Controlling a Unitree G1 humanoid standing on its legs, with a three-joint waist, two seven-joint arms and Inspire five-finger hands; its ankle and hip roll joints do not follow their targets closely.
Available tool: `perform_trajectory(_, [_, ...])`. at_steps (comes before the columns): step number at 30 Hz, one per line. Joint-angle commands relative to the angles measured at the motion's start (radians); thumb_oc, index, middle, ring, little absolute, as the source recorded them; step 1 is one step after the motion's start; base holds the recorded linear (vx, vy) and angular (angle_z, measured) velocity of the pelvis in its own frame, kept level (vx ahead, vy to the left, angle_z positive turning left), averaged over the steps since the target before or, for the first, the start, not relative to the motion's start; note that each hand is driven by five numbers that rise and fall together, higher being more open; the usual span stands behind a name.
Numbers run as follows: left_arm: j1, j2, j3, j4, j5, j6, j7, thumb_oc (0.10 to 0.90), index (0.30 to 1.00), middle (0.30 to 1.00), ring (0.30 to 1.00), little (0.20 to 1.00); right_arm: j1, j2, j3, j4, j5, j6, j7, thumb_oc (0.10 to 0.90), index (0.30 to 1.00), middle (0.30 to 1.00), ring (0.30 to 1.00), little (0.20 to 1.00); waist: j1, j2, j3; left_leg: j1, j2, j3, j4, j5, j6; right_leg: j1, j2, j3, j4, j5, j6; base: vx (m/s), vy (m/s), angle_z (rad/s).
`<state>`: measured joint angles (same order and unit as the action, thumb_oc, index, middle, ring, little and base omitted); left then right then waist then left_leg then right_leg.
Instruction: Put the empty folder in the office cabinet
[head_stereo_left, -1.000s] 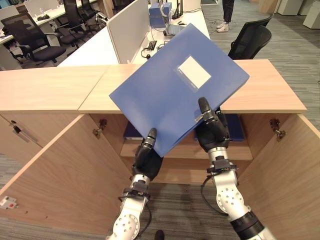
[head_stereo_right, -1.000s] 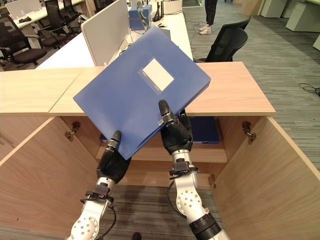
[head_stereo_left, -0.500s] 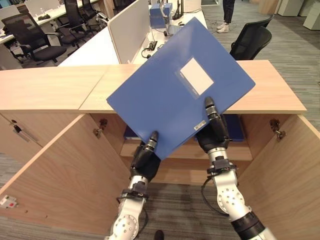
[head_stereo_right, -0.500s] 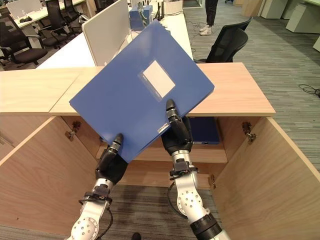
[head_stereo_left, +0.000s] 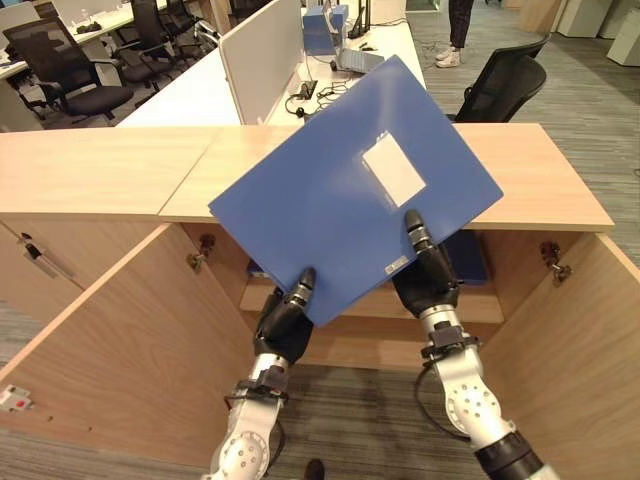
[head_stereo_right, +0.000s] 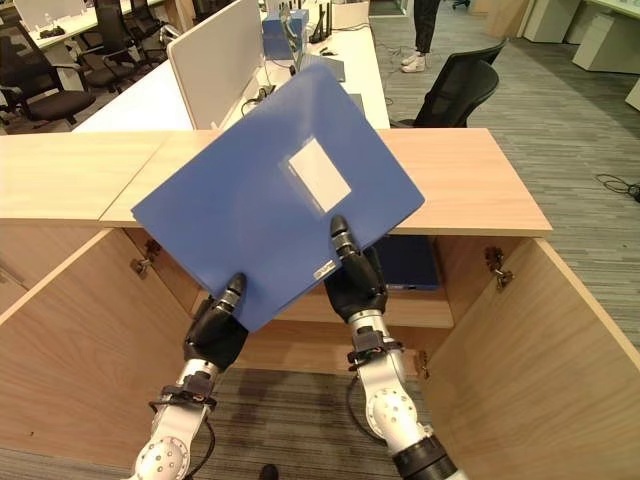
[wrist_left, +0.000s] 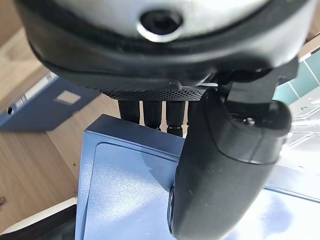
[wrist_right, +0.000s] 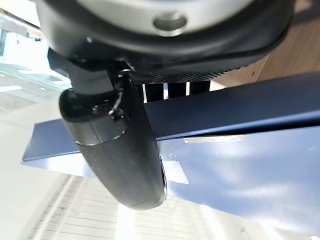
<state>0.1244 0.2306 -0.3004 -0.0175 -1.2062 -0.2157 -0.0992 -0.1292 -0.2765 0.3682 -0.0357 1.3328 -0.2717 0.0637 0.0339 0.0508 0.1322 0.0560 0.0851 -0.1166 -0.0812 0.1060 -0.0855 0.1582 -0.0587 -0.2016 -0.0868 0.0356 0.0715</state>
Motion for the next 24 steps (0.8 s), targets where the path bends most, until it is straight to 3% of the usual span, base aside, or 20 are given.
perform_trajectory(1, [-0.084, 0.019, 0.093, -0.069, 0.030, -0.057, -0.032, 0.400, 0.300, 0.300, 0.300, 0.300, -0.025, -0.042, 0.005, -0.102, -0.144, 0.034, 0.126, 0.400, 0.300, 0.300, 0.300, 0.300, 0.005, -0.044, -0.060, -0.008, 0.057, 0.007, -0.006, -0.031, -0.077, 0.041, -0.035, 0.060, 0.070, -0.131, 0.058, 0.00, 0.000, 0.00])
perform_trajectory(3, [-0.079, 0.025, 0.111, -0.061, 0.042, -0.058, -0.031, 0.400, 0.300, 0.300, 0.300, 0.300, 0.002, -0.072, -0.014, -0.083, -0.167, 0.046, 0.125, 0.400, 0.300, 0.300, 0.300, 0.300, 0.003, -0.045, -0.060, -0.009, 0.057, 0.008, -0.006, -0.031, -0.077, 0.040, -0.035, 0.059, 0.070, -0.130, 0.059, 0.00, 0.000, 0.00])
perform_trajectory(4, [-0.076, 0.030, 0.119, -0.060, 0.053, -0.061, -0.027, 0.433, 0.349, 0.349, 0.349, 0.349, 0.011, -0.082, -0.025, -0.075, -0.177, 0.053, 0.125, 0.400, 0.300, 0.300, 0.300, 0.300, 0.002, -0.046, -0.059, -0.010, 0.057, 0.008, -0.006, -0.030, -0.077, 0.039, -0.035, 0.059, 0.070, -0.129, 0.059, 0.00, 0.000, 0.00])
perform_trajectory(5, [-0.073, 0.036, 0.128, -0.054, 0.075, -0.066, -0.017, 0.590, 0.585, 0.585, 0.585, 0.585, 0.023, -0.091, -0.037, -0.067, -0.186, 0.059, 0.124, 0.400, 0.300, 0.300, 0.300, 0.300, 0.001, -0.046, -0.058, -0.011, 0.057, 0.008, -0.006, -0.030, -0.077, 0.039, -0.036, 0.059, 0.070, -0.128, 0.059, 0.00, 0.000, 0.00])
perform_trajectory(6, [-0.071, 0.041, 0.132, -0.051, 0.091, -0.068, -0.007, 0.800, 0.900, 0.900, 0.900, 0.900, 0.031, -0.098, -0.045, -0.063, -0.192, 0.062, 0.123, 0.400, 0.300, 0.300, 0.300, 0.300, 0.001, -0.047, -0.058, -0.011, 0.058, 0.009, -0.006, -0.029, -0.077, 0.039, -0.036, 0.059, 0.070, -0.128, 0.059, 0.00, 0.000, 0.00])
perform_trajectory(17, [-0.021, 0.096, 0.220, 0.058, 0.275, -0.057, 0.006, 0.800, 0.900, 0.900, 0.900, 0.900, 0.110, -0.187, -0.157, -0.044, -0.279, 0.089, 0.143, 0.400, 0.300, 0.300, 0.300, 0.300, -0.003, -0.051, -0.056, -0.018, 0.061, 0.013, -0.006, -0.025, -0.081, 0.033, -0.036, 0.060, 0.062, -0.121, 0.062, 0.00, 0.000, 0.00])
perform_trajectory(24, [0.054, 0.099, 0.262, 0.302, 0.377, -0.028, -0.042, 0.800, 0.900, 0.900, 0.900, 0.900, 0.148, -0.214, -0.246, -0.084, -0.259, 0.085, 0.200, 0.400, 0.300, 0.300, 0.300, 0.300, -0.002, -0.049, -0.051, -0.026, 0.064, 0.018, -0.006, -0.021, -0.082, 0.026, -0.035, 0.063, 0.057, -0.115, 0.066, 0.00, 0.001, 0.00])
